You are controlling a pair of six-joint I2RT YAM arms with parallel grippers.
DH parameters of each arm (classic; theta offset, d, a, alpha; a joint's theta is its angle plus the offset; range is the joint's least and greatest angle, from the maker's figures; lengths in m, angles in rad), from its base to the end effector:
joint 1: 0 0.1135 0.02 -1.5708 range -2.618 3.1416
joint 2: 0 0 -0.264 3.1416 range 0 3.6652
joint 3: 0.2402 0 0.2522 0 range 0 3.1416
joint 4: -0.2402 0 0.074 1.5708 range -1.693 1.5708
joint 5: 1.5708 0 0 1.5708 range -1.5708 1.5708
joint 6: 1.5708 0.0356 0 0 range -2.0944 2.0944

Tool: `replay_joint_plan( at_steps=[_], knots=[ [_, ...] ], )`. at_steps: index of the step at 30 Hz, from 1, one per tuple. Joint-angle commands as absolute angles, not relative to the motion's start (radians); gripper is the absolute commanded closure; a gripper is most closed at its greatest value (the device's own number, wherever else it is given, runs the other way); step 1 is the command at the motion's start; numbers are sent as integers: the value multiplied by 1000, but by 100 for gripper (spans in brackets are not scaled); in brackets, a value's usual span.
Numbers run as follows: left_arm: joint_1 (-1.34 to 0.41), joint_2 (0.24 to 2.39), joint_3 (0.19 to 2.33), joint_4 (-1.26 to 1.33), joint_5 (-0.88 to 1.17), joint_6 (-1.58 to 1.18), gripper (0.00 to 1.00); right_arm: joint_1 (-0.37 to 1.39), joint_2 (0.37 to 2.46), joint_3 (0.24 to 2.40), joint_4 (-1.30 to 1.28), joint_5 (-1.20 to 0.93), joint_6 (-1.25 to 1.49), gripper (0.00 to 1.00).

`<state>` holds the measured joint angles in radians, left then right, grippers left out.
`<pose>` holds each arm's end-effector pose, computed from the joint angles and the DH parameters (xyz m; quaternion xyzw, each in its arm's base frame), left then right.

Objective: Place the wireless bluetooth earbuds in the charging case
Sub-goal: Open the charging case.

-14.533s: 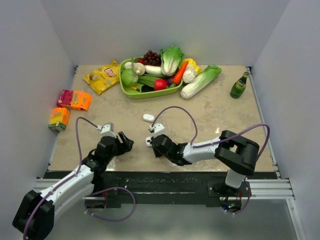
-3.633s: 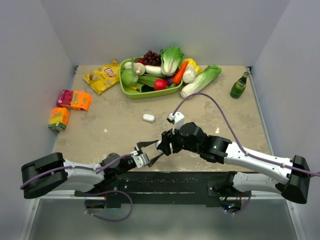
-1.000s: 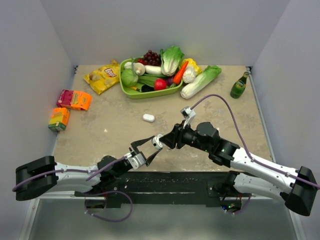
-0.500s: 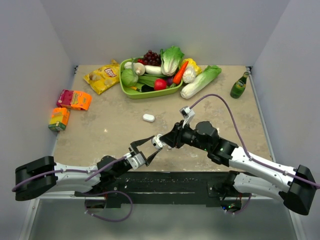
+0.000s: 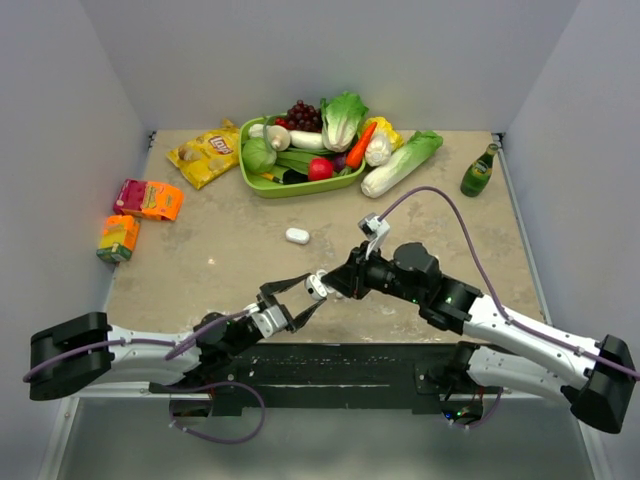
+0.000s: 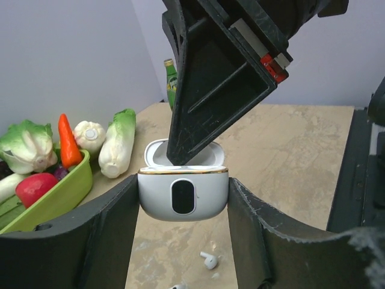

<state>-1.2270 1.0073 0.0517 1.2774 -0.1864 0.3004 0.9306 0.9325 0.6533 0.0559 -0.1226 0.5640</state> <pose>0.0644 -0.1604 0.2057 0.3481 0.4727 -0.3123 0.7469 0.1287 0.1801 0.2915 -0.1798 0.7600 0.4584 0.4243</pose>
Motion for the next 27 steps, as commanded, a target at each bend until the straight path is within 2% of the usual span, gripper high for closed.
replay_joint_plan(
  at_steps=[1,2,4,5,11,14,17,18,21,27],
  knots=[
    [-1224,974,92,1243,-298,151,39,917,864,782,-57,-81,370,100],
    [-1223,976,92,1236,-301,131,32,917,865,805,-84,-90,351,100],
    [-1223,1002,78,1261,-304,89,24,917,865,830,-121,-112,303,100],
    [-1223,1008,77,1262,-305,71,0,917,865,841,-144,-117,290,100],
    [-1223,1048,101,1261,-311,45,0,917,842,865,-205,-135,224,100],
    [-1215,985,110,1206,-263,8,0,920,833,877,-248,-98,151,100],
    [-1140,904,124,1089,-28,-96,4,959,784,855,-233,-54,75,100],
    [-1112,890,124,1069,133,-124,7,992,753,853,-238,-45,39,100],
    [-1013,859,129,1066,367,-245,15,1041,781,900,-331,-17,-27,100],
    [-991,945,228,993,526,-290,18,1091,856,945,-396,-52,-41,100]
  ],
)
